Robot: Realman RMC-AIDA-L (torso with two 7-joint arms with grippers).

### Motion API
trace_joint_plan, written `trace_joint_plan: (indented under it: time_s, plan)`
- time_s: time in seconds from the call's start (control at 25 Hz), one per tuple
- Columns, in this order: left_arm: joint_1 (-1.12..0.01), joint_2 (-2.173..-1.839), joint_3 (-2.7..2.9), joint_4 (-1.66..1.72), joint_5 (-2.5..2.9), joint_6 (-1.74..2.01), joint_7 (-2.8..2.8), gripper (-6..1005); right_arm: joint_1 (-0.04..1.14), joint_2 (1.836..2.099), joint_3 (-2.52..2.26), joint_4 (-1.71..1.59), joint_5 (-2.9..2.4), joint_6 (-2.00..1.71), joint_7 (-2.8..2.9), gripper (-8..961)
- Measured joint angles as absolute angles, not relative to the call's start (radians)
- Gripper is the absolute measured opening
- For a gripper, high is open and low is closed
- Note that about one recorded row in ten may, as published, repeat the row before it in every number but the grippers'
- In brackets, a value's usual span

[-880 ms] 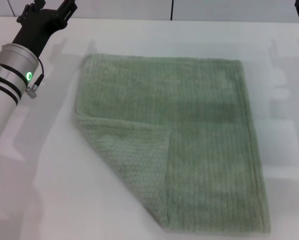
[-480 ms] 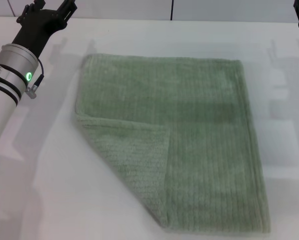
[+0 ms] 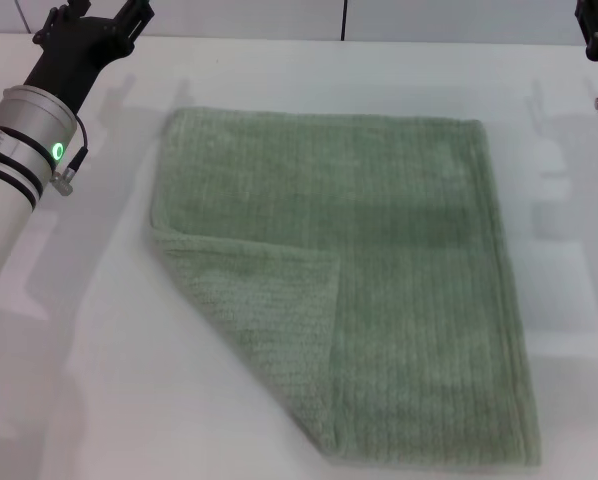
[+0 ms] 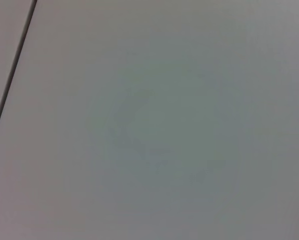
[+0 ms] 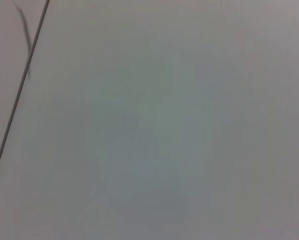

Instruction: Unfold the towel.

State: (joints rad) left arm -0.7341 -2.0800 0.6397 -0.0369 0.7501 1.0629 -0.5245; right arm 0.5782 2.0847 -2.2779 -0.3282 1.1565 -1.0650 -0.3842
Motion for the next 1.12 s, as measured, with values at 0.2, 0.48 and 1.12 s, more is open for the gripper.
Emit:
trace_joint_plan:
  time_s: [0.2,0.48,1.12]
  plan:
    - [-0.736,-2.08,0.64,-0.035,0.75,1.059,-0.525,834,0.578,2.085,-2.278,-0.328,1.157,-1.065,-0.381,703]
    - [-0.738,-2.08,0.64,-0.033,0.75,1.058,-0.525,831,0.579,2.085,-2.278,-0.331,1.157,-1.065,-0.38,703]
    - [-0.736,-2.08,0.64,-0.027,0.75,1.058,-0.512,823,0.587,2.078,-2.26,-0.477,1.157,-0.855,-0.426,292]
